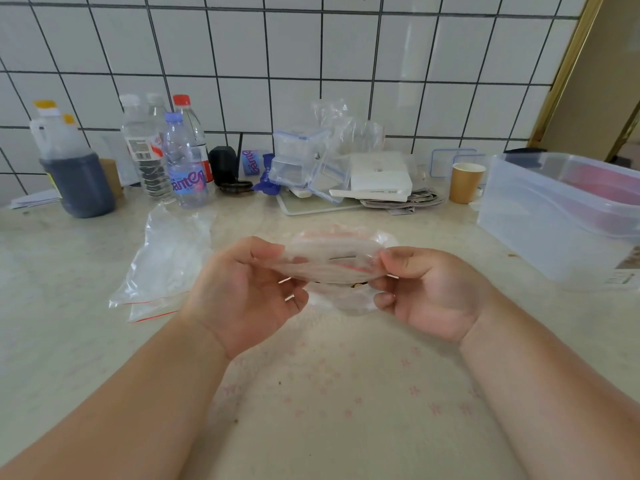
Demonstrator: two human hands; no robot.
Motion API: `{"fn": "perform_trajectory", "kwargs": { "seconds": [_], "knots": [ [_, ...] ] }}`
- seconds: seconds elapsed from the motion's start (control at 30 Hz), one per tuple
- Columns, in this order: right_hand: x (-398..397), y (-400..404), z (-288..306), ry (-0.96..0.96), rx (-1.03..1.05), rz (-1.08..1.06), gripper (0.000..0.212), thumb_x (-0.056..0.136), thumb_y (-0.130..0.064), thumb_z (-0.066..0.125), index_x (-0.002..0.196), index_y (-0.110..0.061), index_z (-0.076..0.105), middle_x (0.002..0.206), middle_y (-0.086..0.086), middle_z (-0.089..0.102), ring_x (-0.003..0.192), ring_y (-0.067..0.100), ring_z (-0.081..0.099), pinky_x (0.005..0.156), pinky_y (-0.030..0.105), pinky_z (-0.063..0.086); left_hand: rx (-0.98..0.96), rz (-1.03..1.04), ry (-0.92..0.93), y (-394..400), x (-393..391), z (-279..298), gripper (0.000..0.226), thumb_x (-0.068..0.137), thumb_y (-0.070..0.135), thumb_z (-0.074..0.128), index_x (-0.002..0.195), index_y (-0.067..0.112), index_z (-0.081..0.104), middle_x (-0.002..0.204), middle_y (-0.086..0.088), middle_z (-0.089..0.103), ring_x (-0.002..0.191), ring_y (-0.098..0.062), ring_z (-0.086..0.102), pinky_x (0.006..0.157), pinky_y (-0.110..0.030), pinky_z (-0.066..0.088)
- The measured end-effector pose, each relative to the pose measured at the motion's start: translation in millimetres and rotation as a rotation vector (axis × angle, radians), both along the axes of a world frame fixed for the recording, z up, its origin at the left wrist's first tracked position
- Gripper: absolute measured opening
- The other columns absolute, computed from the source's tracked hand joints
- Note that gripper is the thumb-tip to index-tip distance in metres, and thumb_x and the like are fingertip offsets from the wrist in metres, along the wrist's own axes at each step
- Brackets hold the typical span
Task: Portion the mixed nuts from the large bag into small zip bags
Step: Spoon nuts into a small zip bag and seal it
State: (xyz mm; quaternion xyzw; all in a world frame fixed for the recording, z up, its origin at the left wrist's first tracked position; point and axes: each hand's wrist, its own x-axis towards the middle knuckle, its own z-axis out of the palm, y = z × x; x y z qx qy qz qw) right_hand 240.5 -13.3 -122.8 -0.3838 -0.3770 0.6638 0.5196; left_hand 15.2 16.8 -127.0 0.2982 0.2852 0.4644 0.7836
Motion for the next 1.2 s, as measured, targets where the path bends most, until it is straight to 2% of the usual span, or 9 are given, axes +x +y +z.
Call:
{"fn": "perform_trajectory", "kwargs": {
  "seconds": [0.13, 0.23, 0.33, 0.5, 0.7, 0.87, 0.97, 1.07, 1.2],
  "knots": [
    [0.3, -1.8, 1.8, 0.056, 0.059, 0.115, 0.023, 0.075, -0.015, 0.056, 0.077, -0.016, 0.079, 0.066, -0.004, 0.055, 0.061, 0.012, 0.047, 0.058, 0.027, 0.031, 0.119, 0.065, 0.226, -0.8, 3.9, -5.1, 0.016, 0.067, -0.007, 0.073, 0.069, 0.007, 0.066, 0.076, -0.008, 0.066, 0.066, -0.018, 0.059, 0.060, -0.031, 0.049],
    [-14.3, -4.8, -2.1, -0.353, 0.162, -0.113, 0.010, 0.070, -0.016, 0.073, 0.063, -0.023, 0.075, 0.062, -0.005, 0.057, 0.058, 0.011, 0.048, 0.051, 0.022, 0.035, 0.232, 0.260, 0.558, -1.8, 10.5, -10.6, 0.006, 0.075, 0.012, 0.077, 0.070, 0.009, 0.074, 0.071, -0.003, 0.069, 0.063, -0.013, 0.062, 0.061, -0.029, 0.054],
    [-26.5, -7.5, -10.6, -0.955, 0.266, -0.433, 0.037, 0.071, -0.040, 0.077, 0.053, -0.020, 0.051, 0.050, -0.016, 0.044, 0.044, 0.003, 0.038, 0.043, 0.018, 0.030, 0.355, 0.493, 0.918, 0.5, 11.9, -16.5, 0.019, 0.079, 0.029, 0.075, 0.081, 0.011, 0.069, 0.062, 0.003, 0.069, 0.048, -0.004, 0.063, 0.051, -0.020, 0.050],
    [-28.0, -8.2, -10.8, -1.020, 0.452, -0.733, 0.029, 0.076, -0.028, 0.066, 0.063, -0.013, 0.044, 0.058, -0.007, 0.043, 0.053, 0.010, 0.038, 0.048, 0.021, 0.030, 0.476, 0.657, 1.160, -2.1, 10.6, -12.4, 0.011, 0.088, 0.024, 0.070, 0.081, 0.025, 0.062, 0.072, 0.006, 0.070, 0.046, -0.001, 0.066, 0.043, -0.022, 0.040],
    [-22.3, -6.3, -9.2, -0.858, 0.336, -0.790, 0.012, 0.085, -0.031, 0.063, 0.076, -0.023, 0.060, 0.064, 0.003, 0.064, 0.058, 0.014, 0.058, 0.057, 0.029, 0.045, 0.513, 0.581, 0.975, -8.3, 14.0, -12.2, 0.016, 0.082, 0.024, 0.084, 0.070, 0.025, 0.075, 0.069, 0.015, 0.075, 0.061, -0.004, 0.074, 0.056, -0.028, 0.047],
    [-7.7, -0.8, -7.9, -0.853, 0.261, -0.777, 0.009, 0.083, -0.034, 0.074, 0.085, -0.032, 0.065, 0.064, -0.007, 0.069, 0.051, 0.004, 0.063, 0.057, 0.025, 0.050, 0.344, 0.271, 0.514, -2.7, 11.6, -9.2, 0.026, 0.059, 0.036, 0.088, 0.079, 0.019, 0.085, 0.095, -0.002, 0.081, 0.089, -0.013, 0.077, 0.078, -0.025, 0.058],
    [-2.0, 0.5, -8.6, -0.815, 0.221, -0.685, 0.008, 0.083, -0.032, 0.078, 0.077, -0.028, 0.074, 0.056, -0.008, 0.067, 0.049, 0.005, 0.060, 0.057, 0.025, 0.052, 0.258, 0.077, 0.283, -2.7, 8.7, -9.4, 0.011, 0.075, 0.023, 0.077, 0.072, 0.014, 0.082, 0.097, -0.003, 0.080, 0.083, -0.010, 0.073, 0.072, -0.027, 0.057],
    [-0.9, 2.2, -2.9, -0.524, 0.141, -0.470, 0.009, 0.082, -0.015, 0.078, 0.075, -0.019, 0.078, 0.060, -0.006, 0.066, 0.056, 0.008, 0.055, 0.059, 0.027, 0.050, 0.081, -0.021, 0.012, -0.3, 2.9, -8.3, 0.014, 0.078, 0.010, 0.067, 0.073, 0.011, 0.080, 0.089, -0.004, 0.075, 0.070, -0.015, 0.069, 0.069, -0.031, 0.057],
    [3.3, 0.3, 1.5, -0.133, 0.001, -0.096, 0.012, 0.073, -0.007, 0.068, 0.065, -0.011, 0.077, 0.072, 0.002, 0.070, 0.056, 0.012, 0.055, 0.053, 0.025, 0.044, -0.008, -0.061, -0.103, 2.3, -0.8, -4.8, 0.021, 0.080, 0.010, 0.059, 0.075, 0.008, 0.080, 0.093, -0.007, 0.073, 0.074, -0.019, 0.065, 0.078, -0.034, 0.050]
  ]
}}
